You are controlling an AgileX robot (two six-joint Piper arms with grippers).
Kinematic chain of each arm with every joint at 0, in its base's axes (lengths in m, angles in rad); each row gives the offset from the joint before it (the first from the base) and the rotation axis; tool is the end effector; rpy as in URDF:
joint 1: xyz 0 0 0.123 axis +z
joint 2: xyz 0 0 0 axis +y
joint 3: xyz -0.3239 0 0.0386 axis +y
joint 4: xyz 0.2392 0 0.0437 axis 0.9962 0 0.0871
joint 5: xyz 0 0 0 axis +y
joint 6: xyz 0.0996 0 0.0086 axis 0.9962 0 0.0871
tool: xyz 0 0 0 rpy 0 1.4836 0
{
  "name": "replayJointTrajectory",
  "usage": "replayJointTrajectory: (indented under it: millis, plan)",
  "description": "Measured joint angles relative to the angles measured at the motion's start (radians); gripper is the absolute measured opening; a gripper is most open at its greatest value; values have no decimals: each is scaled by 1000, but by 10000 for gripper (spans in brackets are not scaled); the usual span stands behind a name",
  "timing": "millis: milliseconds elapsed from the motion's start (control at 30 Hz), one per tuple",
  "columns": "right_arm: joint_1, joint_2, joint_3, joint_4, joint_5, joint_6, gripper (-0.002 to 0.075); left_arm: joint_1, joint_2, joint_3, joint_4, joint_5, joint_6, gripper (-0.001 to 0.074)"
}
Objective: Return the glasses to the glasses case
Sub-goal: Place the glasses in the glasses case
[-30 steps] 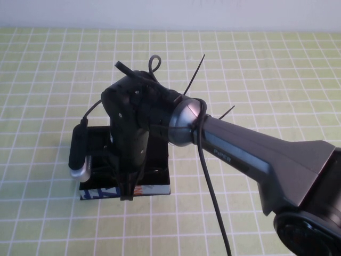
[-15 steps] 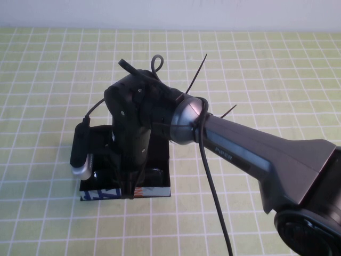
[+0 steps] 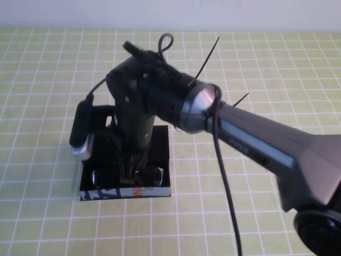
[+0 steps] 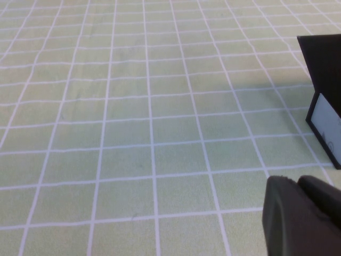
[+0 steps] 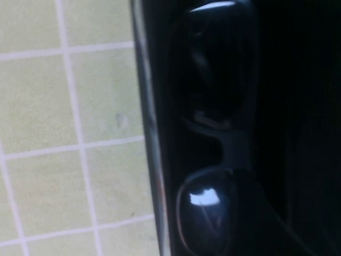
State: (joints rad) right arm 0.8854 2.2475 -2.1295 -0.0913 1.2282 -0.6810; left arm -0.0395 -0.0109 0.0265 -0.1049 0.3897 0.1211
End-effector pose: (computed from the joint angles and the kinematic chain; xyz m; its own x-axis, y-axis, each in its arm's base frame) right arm 0.3271 0.3864 0.2718 0.0368 -0.9830 -0.1799 -0.9647 0.0120 -0.2631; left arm 0.0103 -0.0044 0.1669 -0.3087 0.0362 -0.9505 0.0847 0.9964 0.0105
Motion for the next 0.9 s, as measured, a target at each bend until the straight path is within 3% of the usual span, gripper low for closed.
replayJointTrajectory:
  millis: [167,333,433,667,900]
  plan:
    - [-2,-76,0,-11,2,134,223,0,0,0,0,0,0,-2]
    - [-2,-140,-4,-24,7,186,59,0,0,0,0,0,0,-2]
    - [-4,-147,-5,-45,11,188,8,0,0,0,0,0,0,-2]
    - [-49,-149,-5,-38,17,190,-10,0,0,0,0,0,0,-2]
    - [-138,-158,-5,110,17,190,-11,0,0,0,0,0,0,-2]
